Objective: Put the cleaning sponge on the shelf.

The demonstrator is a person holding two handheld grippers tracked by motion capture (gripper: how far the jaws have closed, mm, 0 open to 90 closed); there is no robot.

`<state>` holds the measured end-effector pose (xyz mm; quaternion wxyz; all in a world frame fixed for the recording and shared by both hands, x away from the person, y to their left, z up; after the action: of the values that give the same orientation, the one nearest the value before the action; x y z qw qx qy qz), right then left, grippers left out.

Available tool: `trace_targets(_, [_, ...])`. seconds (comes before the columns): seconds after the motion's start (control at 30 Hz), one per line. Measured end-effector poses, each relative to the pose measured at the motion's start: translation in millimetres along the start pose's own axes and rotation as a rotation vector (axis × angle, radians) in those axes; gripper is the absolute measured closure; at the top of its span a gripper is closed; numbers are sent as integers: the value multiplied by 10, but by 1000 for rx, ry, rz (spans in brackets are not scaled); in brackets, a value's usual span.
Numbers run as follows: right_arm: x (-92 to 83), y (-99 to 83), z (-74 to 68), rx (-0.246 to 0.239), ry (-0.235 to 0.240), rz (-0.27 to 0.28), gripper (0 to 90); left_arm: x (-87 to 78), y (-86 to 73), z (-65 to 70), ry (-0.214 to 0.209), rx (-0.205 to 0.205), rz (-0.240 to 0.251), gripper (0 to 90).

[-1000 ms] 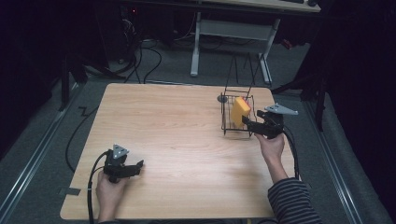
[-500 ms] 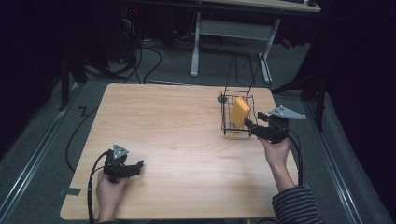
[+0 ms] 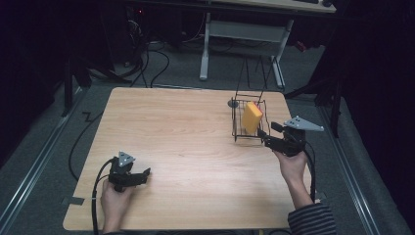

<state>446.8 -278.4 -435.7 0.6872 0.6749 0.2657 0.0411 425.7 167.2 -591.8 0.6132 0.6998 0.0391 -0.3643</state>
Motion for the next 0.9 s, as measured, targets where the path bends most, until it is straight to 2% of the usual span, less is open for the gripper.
trace_targets(0.37, [-182, -99, -92, 16, 29, 18, 361, 0, 0, 1, -1, 0, 0, 179])
trace_targets(0.9, [-205, -217, -274, 29, 72, 29, 362, 0, 0, 0, 0, 0, 0, 179])
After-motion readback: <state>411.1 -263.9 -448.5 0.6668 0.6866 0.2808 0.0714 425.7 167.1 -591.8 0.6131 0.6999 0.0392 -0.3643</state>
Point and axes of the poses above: each handheld gripper's, and its own axes: x roughly forward along the jaws, y roughly out of its top, z roughly to its right, the point moved 8 cm from there along x, roughly forward along the jaws, and after that the axes turned 9 degrees about z, right-handed, at the moved point
